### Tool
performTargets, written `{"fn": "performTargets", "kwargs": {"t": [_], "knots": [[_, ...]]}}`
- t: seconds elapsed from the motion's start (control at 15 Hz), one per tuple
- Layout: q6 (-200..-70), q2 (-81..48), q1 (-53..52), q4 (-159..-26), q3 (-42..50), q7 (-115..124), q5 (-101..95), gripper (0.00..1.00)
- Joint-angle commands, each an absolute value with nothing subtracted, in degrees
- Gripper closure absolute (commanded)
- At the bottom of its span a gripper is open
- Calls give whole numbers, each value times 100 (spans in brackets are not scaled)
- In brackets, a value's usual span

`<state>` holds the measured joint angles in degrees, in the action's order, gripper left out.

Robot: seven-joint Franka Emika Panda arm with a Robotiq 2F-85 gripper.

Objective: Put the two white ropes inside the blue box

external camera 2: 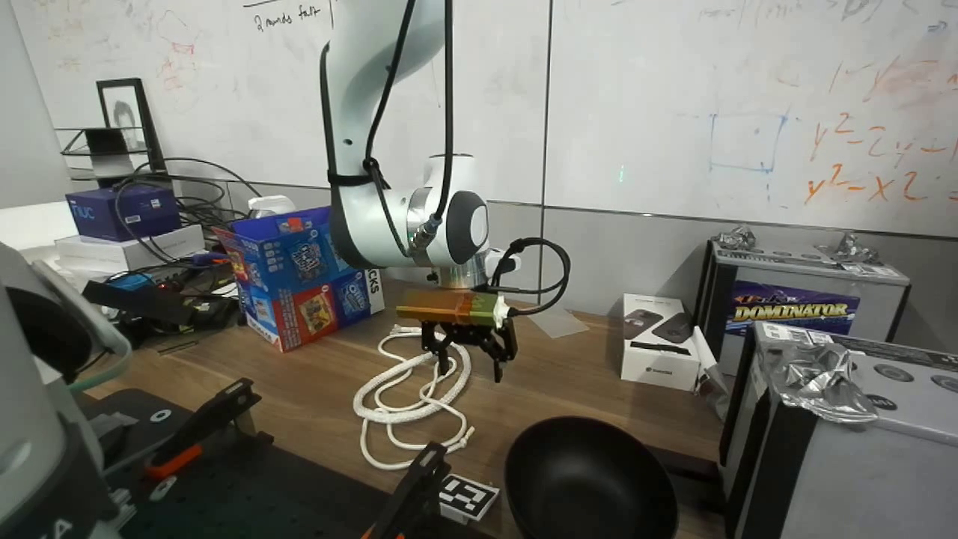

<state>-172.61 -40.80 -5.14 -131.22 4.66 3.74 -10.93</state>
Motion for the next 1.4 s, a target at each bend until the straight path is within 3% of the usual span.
{"fn": "performTargets", "kwargs": {"t": [0.0, 0.67, 0.73, 0.87, 1.33], "knots": [[-17390, -4255, -444, -12952, 407, 212, -864, 0], [-17370, -4427, -384, -12807, 395, 186, -806, 0], [-17384, -4454, -387, -12793, 400, 186, -809, 25], [-17379, -4476, -382, -12780, 394, 186, -804, 32], [-17375, -4465, -359, -12775, 350, 178, -799, 86]]}}
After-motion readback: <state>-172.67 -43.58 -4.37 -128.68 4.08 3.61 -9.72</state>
